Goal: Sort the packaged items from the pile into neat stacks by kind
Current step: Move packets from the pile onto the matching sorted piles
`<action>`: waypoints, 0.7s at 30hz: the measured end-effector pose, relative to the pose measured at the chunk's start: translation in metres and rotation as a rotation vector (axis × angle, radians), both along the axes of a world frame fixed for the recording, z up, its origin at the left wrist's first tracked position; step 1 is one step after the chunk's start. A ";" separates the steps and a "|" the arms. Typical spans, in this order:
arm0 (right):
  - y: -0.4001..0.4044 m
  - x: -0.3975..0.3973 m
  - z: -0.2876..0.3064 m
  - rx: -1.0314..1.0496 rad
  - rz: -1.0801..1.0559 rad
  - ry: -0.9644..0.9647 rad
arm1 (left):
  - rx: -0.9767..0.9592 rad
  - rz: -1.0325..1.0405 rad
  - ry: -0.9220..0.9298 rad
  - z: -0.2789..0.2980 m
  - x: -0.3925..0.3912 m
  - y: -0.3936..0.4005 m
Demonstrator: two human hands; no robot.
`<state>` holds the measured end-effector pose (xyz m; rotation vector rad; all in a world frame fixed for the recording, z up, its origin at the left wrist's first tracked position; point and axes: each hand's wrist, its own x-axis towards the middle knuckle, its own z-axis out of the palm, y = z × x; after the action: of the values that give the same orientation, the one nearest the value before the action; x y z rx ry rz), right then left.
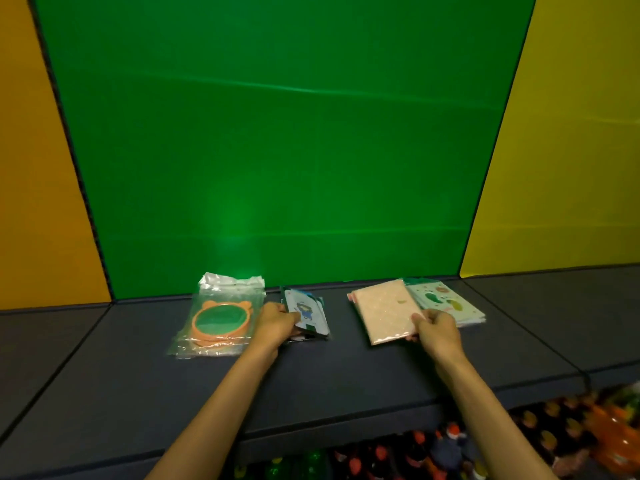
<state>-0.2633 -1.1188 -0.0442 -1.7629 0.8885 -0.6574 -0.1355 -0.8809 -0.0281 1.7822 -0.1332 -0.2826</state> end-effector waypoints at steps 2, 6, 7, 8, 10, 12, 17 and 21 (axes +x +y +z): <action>-0.010 0.006 0.000 -0.023 0.022 0.007 | 0.224 0.023 -0.112 -0.004 0.008 -0.007; -0.023 0.015 -0.001 -0.075 0.062 0.057 | 0.589 0.097 -0.343 -0.007 0.009 -0.014; -0.027 0.018 -0.002 -0.088 0.076 0.080 | 0.640 0.101 -0.395 -0.009 0.008 -0.016; -0.030 0.021 -0.003 -0.108 0.089 0.104 | 0.693 0.099 -0.439 -0.011 0.005 -0.019; -0.035 0.025 -0.005 -0.149 0.117 0.147 | 0.799 0.090 -0.489 -0.015 0.001 -0.022; -0.037 0.028 -0.006 -0.194 0.146 0.180 | 0.895 0.090 -0.523 -0.018 0.000 -0.022; -0.038 0.030 -0.005 -0.452 0.175 0.367 | 0.884 0.066 -0.719 -0.018 -0.001 -0.023; -0.036 0.032 -0.005 -0.652 0.164 0.443 | 0.850 0.014 -0.812 -0.010 -0.007 -0.026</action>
<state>-0.2314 -1.1548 -0.0496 -2.6083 0.8586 -0.4808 -0.1423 -0.9074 -0.0385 2.6521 -0.6503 0.4949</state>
